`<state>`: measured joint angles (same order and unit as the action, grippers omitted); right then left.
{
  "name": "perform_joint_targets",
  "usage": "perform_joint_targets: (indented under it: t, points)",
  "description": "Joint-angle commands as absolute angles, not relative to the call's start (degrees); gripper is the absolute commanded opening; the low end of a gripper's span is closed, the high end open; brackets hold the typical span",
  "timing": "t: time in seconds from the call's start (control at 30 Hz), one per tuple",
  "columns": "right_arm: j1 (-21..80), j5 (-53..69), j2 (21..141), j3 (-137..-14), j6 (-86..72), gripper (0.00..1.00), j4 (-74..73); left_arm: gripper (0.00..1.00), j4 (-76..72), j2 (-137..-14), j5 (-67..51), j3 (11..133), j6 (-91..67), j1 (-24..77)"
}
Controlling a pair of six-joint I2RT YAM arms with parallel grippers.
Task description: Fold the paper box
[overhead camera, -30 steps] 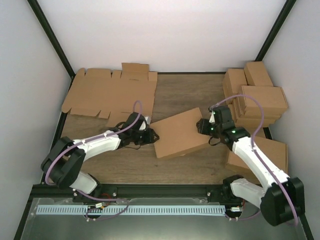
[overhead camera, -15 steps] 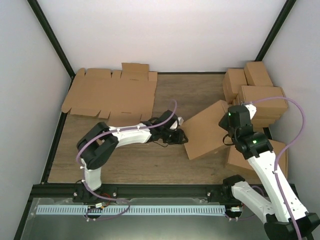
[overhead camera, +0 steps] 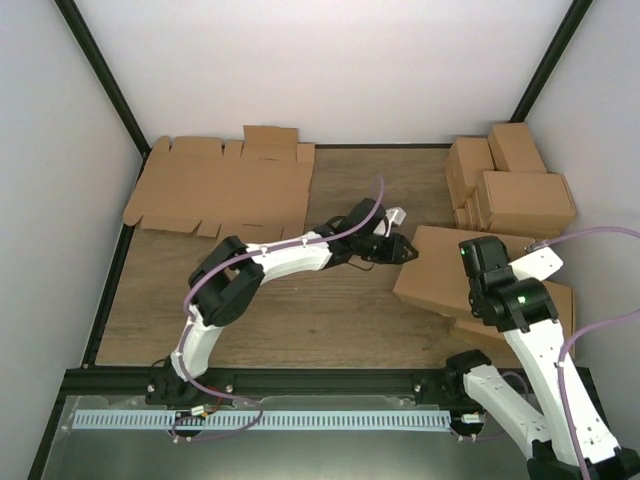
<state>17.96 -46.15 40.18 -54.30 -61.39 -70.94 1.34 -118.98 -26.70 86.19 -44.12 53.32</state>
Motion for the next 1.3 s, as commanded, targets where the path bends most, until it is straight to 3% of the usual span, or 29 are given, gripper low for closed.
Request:
perform_joint_targets:
  t: [0.0,0.13,0.27,0.37,0.57,0.73,0.9,1.07,1.17,1.27]
  points:
    - [16.2,-50.0,45.9,-56.0,-67.0,0.71,-68.1,0.34,-13.0,-121.8,-38.9,93.9,-45.8,59.9]
    - [8.1,-53.3,47.3,-55.1,-57.2,0.8,-60.2,0.34,-13.1,-125.0,-38.6,97.8,-47.0,61.4]
    - [-4.6,-44.5,47.6,-51.3,-44.4,0.93,-45.6,0.34,-15.5,-127.1,-38.1,98.9,-49.3,62.2]
    - [-9.3,-43.2,49.0,-52.1,-43.2,0.99,-44.2,0.33,-17.7,-128.9,-38.5,99.4,-51.1,62.8]
    - [-10.6,-45.0,54.0,-58.7,-43.1,1.0,-44.6,0.33,-19.3,-132.1,-38.5,102.4,-52.5,64.4]
    - [-10.6,-33.8,54.8,-63.5,-36.5,1.0,-42.5,0.34,-19.9,-131.7,-37.1,101.6,-53.3,65.0]
    - [-10.4,-19.3,53.2,-63.1,-31.0,0.99,-40.9,0.45,-12.5,-127.1,-32.8,100.2,-47.6,63.8]
    - [-9.0,-15.7,51.7,-64.1,-26.9,0.98,-39.3,0.55,-8.5,-119.3,-29.1,93.0,-44.1,61.8]
    - [-8.3,-11.3,51.5,-64.5,-26.4,0.96,-38.4,0.54,-6.7,-115.8,-27.8,88.5,-44.1,60.7]
    - [-6.7,-8.9,52.5,-65.3,-27.0,0.96,-38.8,0.45,-1.2,-115.9,-29.5,87.8,-43.7,60.2]
